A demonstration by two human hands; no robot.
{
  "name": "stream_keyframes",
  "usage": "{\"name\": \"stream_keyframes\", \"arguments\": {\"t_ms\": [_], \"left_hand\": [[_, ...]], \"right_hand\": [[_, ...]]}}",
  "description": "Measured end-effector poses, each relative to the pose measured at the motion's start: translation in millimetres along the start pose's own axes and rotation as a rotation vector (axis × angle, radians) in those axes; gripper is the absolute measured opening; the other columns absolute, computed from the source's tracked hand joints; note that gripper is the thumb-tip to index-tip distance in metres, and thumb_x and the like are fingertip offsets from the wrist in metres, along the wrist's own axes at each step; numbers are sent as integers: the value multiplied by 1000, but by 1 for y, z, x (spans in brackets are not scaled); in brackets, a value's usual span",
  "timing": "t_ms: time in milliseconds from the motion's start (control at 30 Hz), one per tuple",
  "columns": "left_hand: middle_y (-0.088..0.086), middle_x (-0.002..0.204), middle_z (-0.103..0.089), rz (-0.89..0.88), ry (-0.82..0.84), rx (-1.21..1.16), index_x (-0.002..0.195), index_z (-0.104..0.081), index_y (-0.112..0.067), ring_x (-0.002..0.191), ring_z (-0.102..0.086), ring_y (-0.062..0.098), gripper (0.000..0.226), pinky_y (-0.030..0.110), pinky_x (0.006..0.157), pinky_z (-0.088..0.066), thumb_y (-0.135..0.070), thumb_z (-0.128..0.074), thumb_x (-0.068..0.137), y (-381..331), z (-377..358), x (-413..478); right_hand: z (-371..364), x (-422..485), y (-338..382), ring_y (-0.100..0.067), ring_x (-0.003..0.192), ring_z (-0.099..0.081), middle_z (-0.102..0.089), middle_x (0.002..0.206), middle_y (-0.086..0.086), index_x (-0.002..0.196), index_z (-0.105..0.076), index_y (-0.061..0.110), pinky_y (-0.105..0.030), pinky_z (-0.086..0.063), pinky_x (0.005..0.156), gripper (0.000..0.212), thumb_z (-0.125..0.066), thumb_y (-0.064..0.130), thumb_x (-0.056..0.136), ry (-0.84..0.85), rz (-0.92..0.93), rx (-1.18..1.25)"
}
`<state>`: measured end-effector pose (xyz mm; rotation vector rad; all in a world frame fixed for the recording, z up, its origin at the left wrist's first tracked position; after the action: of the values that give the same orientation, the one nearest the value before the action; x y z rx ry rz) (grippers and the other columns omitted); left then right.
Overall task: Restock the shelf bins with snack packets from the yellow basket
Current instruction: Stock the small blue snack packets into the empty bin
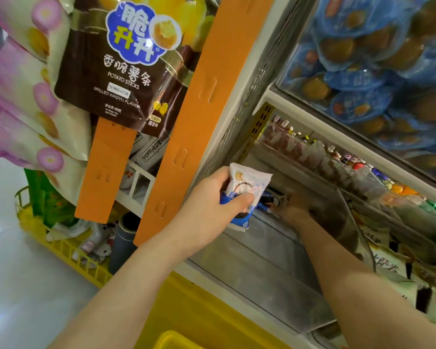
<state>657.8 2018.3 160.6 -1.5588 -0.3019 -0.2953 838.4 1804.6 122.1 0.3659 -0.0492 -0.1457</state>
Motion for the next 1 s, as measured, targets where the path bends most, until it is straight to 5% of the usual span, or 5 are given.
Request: {"name": "stream_keyframes", "arguments": {"t_ms": [200,333,500,733,1000], "left_hand": [[-16,105,-66,-4,5,-27,111,-56,-30,95,-61,-6,26,14,82,-51,-19,-61,88,2,1,0],[-20,102,-65,-13,15,-44,105,-55,-37,94,-60,-9,26,9,77,-50,-19,-61,88,1,1,0],[-23,99,-64,-25,29,-86,103,-54,-38,93,-60,-11,28,5,71,-47,-16,-61,88,-1,1,1],[-22,101,-63,-28,30,-107,105,-52,-37,95,-60,-10,28,7,73,-49,-17,-61,88,1,3,4],[-15,99,-66,-10,0,-75,102,-55,-30,90,-62,-6,25,10,74,-50,-12,-63,86,-4,2,1]], "right_hand": [[5,0,6,-19,79,-53,-59,98,-8,95,-56,8,-31,-43,76,21,-65,26,87,26,71,96],[13,3,6,-23,93,-56,-59,101,-7,105,-61,11,-36,-46,89,24,-68,21,85,54,156,125],[16,6,5,-21,82,-53,-57,88,-5,73,-50,25,-36,-46,81,25,-64,7,83,-48,157,155],[6,2,-2,-32,107,-56,-59,117,-14,118,-54,9,-38,-44,91,37,-67,14,83,5,86,61],[49,-76,68,-20,88,-54,-60,113,-15,107,-55,8,-29,-45,74,24,-37,23,101,-113,257,302]]}}
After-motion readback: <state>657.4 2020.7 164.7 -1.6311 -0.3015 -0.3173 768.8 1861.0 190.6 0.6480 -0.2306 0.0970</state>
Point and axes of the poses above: each hand's wrist, its own x-axis towards the middle knuckle, its own z-axis out of the back of the hand, y = z × x, the point moved 5 cm from there along x, towards the middle knuckle
